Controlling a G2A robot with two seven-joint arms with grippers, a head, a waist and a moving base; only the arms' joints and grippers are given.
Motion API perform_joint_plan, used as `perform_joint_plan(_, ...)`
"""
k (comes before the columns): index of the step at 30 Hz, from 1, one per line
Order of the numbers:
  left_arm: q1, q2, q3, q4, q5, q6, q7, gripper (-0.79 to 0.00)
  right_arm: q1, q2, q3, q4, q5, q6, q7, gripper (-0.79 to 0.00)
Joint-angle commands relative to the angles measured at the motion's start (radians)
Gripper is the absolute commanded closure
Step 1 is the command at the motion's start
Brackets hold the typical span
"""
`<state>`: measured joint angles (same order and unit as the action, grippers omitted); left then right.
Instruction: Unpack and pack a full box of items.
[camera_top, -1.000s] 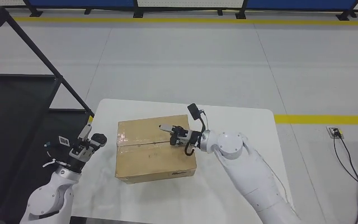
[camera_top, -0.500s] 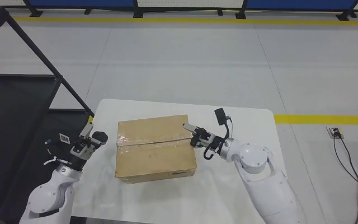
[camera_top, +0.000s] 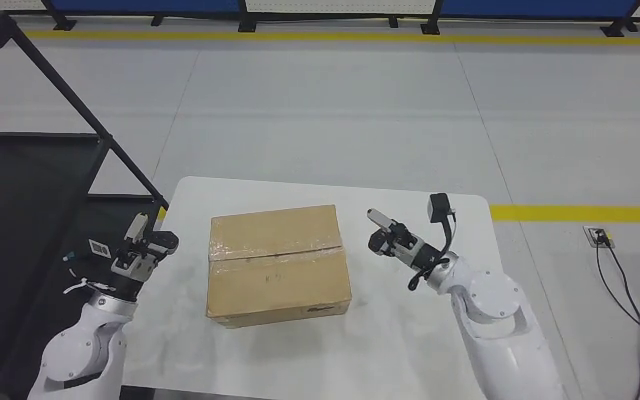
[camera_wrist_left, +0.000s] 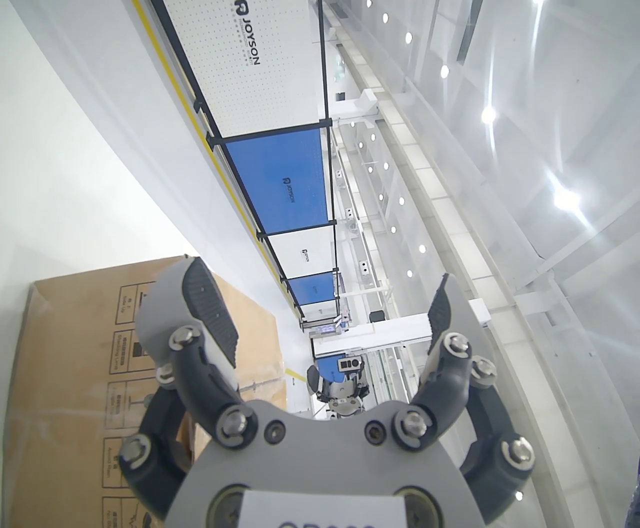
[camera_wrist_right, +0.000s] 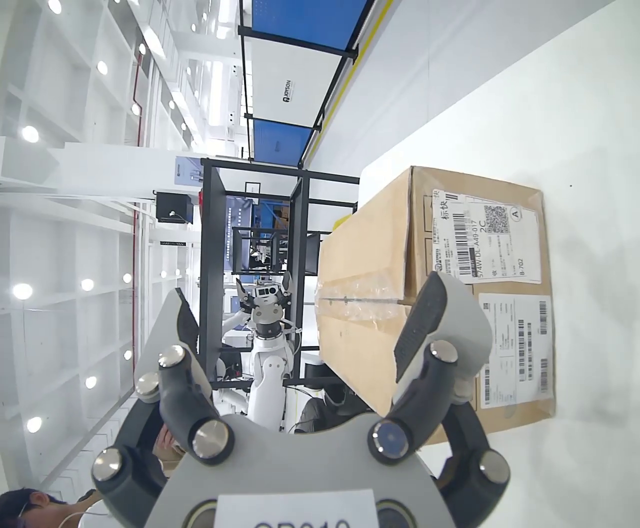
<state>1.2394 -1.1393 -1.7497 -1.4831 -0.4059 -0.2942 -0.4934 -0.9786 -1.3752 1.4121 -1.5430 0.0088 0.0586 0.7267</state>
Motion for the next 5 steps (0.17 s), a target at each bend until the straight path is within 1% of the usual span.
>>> perform_joint_plan(1,0.000,0.000,0.000,0.000,0.000,0.000,0.000,-0.784,0.000,0.000,0.000,0.000,0.000,0.000,0.000,-0.785)
perform_joint_plan(5,0.000,0.000,0.000,0.000,0.000,0.000,0.000,-0.785,0.000,0.000,0.000,0.000,0.000,0.000,0.000,-0.785)
